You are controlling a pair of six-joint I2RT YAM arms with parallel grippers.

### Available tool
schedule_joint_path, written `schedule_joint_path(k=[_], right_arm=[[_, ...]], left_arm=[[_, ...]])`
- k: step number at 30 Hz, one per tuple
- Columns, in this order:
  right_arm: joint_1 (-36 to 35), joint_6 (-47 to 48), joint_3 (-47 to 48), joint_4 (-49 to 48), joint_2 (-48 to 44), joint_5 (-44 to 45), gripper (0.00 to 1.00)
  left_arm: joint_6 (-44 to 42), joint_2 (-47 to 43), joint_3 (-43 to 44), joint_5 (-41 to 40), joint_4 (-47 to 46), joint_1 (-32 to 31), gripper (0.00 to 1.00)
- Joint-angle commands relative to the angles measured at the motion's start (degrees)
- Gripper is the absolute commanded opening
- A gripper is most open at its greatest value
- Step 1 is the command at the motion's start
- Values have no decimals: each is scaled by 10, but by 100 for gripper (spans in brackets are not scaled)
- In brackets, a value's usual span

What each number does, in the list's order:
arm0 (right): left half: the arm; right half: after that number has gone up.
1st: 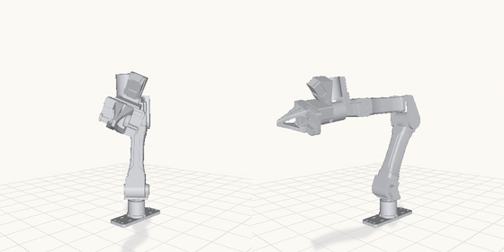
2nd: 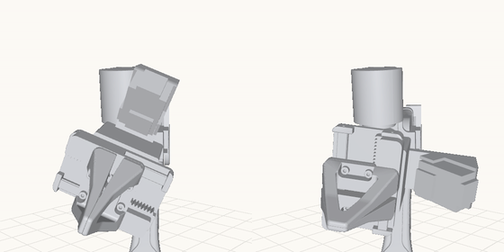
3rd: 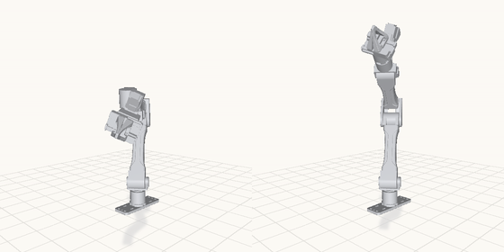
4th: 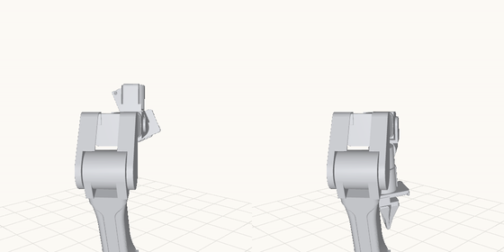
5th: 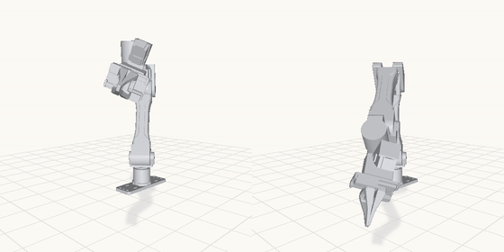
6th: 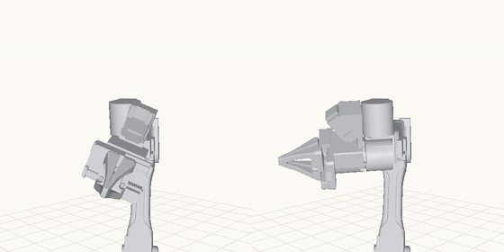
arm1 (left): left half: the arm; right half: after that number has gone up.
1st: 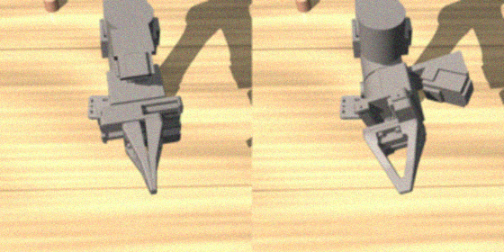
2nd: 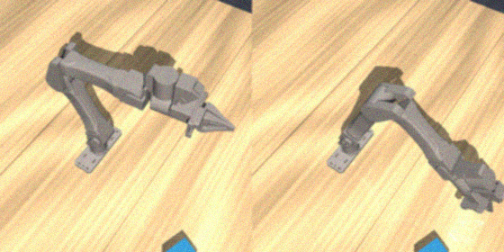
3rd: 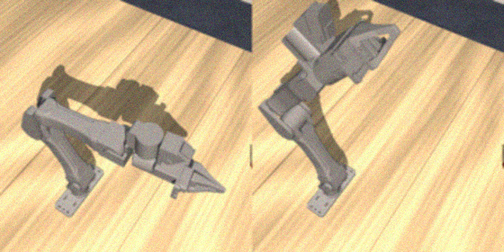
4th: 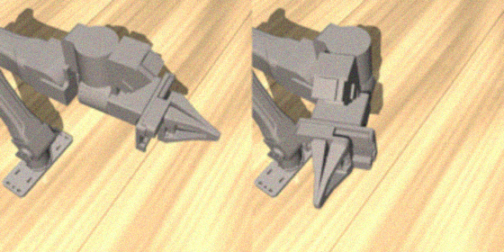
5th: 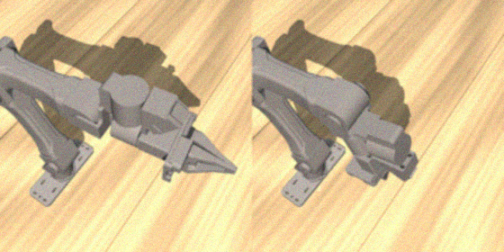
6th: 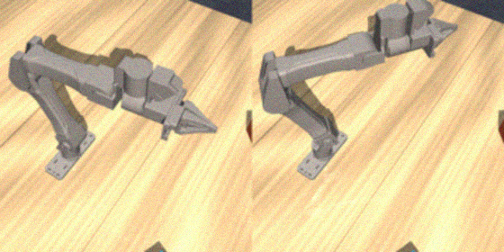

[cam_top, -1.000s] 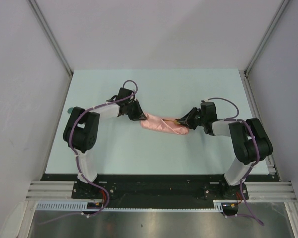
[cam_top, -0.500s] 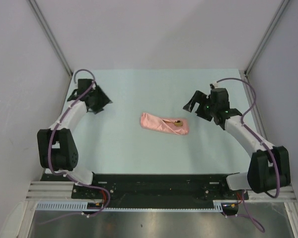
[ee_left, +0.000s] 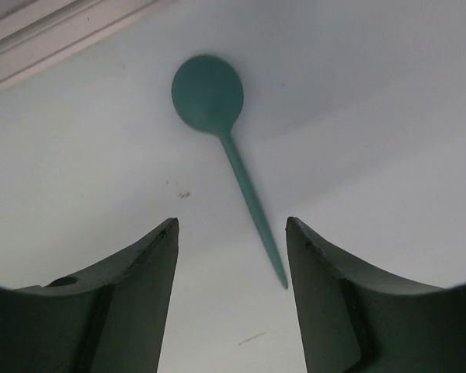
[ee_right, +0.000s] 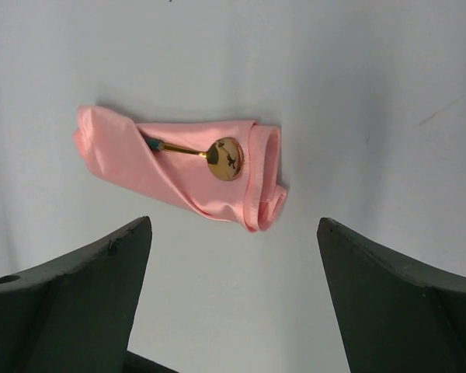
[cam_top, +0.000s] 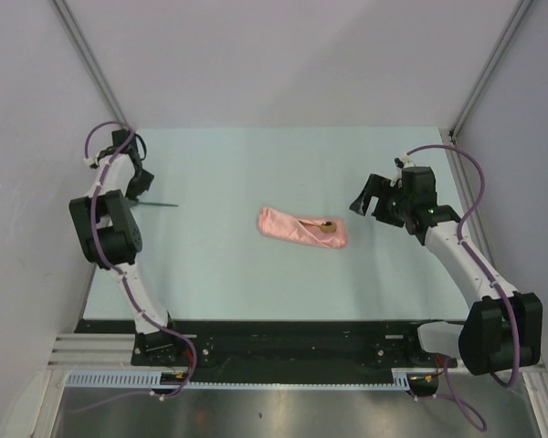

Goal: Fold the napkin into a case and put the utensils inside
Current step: Pick up the spoon from the corner of the board, then pass from the left arm to the right

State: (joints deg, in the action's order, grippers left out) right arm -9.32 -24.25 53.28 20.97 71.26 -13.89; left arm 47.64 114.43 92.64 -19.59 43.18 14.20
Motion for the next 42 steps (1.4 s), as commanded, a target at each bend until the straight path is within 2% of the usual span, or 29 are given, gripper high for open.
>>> schedule_joint_path(k=[1,11,18,21,22,23,24,26,28,30,31,32,34,35,37,38,39,41,42], right_arm=[[-9,31,-3,15,-27,60,92],[-8,34,-5,19,-42,62,90],[-10,23,-3,21,-52,67,82],[-10,15,-1,22,-58,67,79],[-11,15,1,25,-60,65,78],[-12,15,2,29,-62,65,75],[-13,14,2,31,-62,64,74],[-15,17,2,32,-60,59,72],[-14,26,2,34,-53,45,72],[-11,48,3,29,-37,-1,71],[-10,55,2,19,-32,-17,70],[-7,61,0,8,-24,-58,66],[-5,68,-5,-21,-13,-95,63],[-8,72,-6,-32,-8,-128,63],[-16,82,-5,-65,12,-164,64],[-18,82,-5,-79,21,-196,68],[-26,80,-4,-91,34,-212,70],[-34,55,9,-117,48,-229,73],[-41,45,13,-130,53,-234,73]], left_arm=[[55,65,86,-55,60,11,62],[112,156,174,-40,89,21,62],[129,205,225,-49,140,21,55],[117,221,235,-34,132,22,40],[106,225,236,-26,130,22,28],[101,226,241,-21,129,22,21],[96,224,241,-8,125,22,4],[70,213,223,13,111,22,0],[34,164,187,79,55,20,0],[7,83,100,139,-8,13,0],[-16,50,65,221,-79,1,0],[-23,21,1,254,-105,-4,0],[-39,-59,-61,313,-181,-28,0],[-43,-80,-109,372,-197,-36,0],[-58,-128,-147,435,-229,-63,0],[-65,-141,-171,505,-259,-71,0],[-71,-153,-182,532,-273,-82,0],[-94,-191,-220,584,-332,-123,0],[-97,-200,-234,637,-356,-137,0]])
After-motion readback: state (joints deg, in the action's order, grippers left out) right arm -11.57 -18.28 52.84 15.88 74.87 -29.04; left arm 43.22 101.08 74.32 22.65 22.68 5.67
